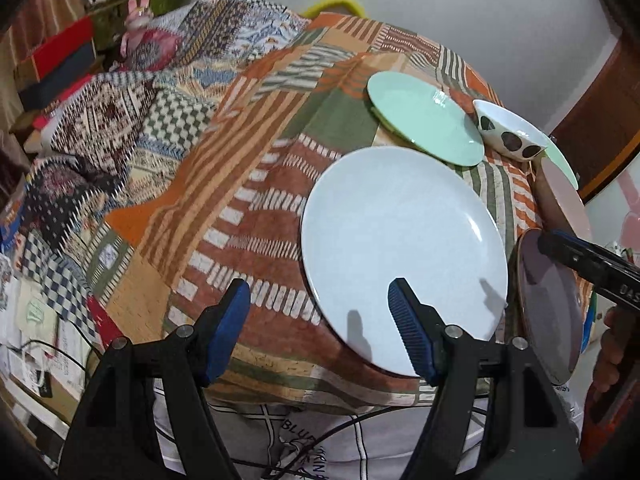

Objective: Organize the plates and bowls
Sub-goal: 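Close both grippers on the white plate rim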

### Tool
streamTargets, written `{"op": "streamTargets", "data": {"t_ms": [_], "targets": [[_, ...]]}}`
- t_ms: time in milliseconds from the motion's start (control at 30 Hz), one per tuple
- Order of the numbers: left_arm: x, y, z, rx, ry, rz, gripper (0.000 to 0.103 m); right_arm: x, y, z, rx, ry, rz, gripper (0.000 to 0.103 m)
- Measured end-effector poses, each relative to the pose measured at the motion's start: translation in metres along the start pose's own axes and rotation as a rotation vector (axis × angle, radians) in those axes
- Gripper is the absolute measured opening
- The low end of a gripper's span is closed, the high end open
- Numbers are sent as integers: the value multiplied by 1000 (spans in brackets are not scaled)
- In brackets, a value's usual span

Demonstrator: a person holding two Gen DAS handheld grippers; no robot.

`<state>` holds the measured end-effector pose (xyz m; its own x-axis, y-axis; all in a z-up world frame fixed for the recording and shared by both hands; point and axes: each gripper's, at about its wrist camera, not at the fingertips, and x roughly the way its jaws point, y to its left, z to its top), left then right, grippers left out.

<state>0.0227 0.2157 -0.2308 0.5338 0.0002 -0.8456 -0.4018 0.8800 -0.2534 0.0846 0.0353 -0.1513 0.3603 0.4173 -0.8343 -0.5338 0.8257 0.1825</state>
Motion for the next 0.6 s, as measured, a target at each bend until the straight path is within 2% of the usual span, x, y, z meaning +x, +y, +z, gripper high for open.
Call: {"op": "streamTargets", "data": {"t_ms": [67,133,300,500,600], "targets": [[3,4,-2,-17,-1,-9,70,6,3,2,-9,16,-6,61],[4,6,-3,-28,-2,-20,62,12,6,4,-22,24,-16,61],[7,12,-2,-50,3,-42,45,27,5,9,-35,64,-20,42],[16,11,-3,-30,24,-54,30,40,4,11,-46,95,-27,34],[23,7,-4,-15,39,-57,28,46,2,11,-45,115,-28,30]]}}
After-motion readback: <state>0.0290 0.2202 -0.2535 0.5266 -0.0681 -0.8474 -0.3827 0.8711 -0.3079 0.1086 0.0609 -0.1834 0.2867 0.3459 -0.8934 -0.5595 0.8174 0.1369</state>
